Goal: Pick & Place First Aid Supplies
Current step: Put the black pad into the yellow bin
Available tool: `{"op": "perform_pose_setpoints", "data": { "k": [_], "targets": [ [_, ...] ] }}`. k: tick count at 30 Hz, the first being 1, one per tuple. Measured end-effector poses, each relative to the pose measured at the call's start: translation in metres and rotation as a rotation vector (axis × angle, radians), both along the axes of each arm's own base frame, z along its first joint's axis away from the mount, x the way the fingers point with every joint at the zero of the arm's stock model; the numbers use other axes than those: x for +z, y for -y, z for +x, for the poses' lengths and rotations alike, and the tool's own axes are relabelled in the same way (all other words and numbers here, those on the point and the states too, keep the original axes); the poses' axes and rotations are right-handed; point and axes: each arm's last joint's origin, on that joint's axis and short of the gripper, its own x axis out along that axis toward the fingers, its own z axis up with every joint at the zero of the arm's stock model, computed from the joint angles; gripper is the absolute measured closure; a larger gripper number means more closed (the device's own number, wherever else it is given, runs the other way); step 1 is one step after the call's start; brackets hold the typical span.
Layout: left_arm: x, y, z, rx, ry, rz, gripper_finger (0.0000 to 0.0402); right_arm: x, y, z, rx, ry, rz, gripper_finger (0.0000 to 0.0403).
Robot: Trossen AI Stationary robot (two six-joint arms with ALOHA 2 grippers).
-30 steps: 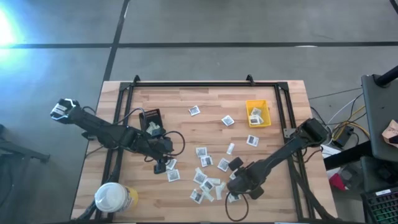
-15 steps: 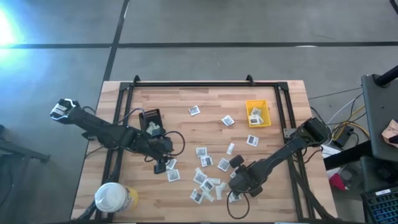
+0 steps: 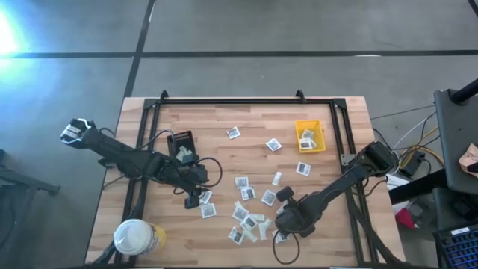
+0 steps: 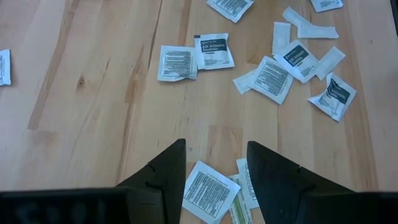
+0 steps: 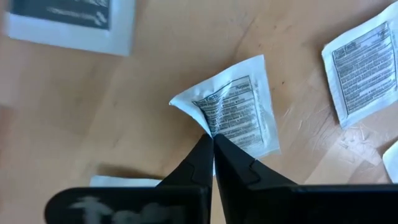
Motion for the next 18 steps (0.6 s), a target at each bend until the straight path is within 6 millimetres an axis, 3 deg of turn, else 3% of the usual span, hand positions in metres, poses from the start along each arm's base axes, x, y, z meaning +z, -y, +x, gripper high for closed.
{"op": "perform_pose_setpoints", "data": {
  "k": [10,18],
  "targets": [
    [0.0,0.0,0.0,0.0,-0.001,-0.003,0.0239,0.035,0.003,-0.008,-0.058,0.095,0.065,0.0394],
    [-0.001,0.0,-0.001,-0.005,-0.005,0.001,0.0239,0.077,0.021,-0.021,-0.132,0.298,-0.054,0.0394]
  ]
}}
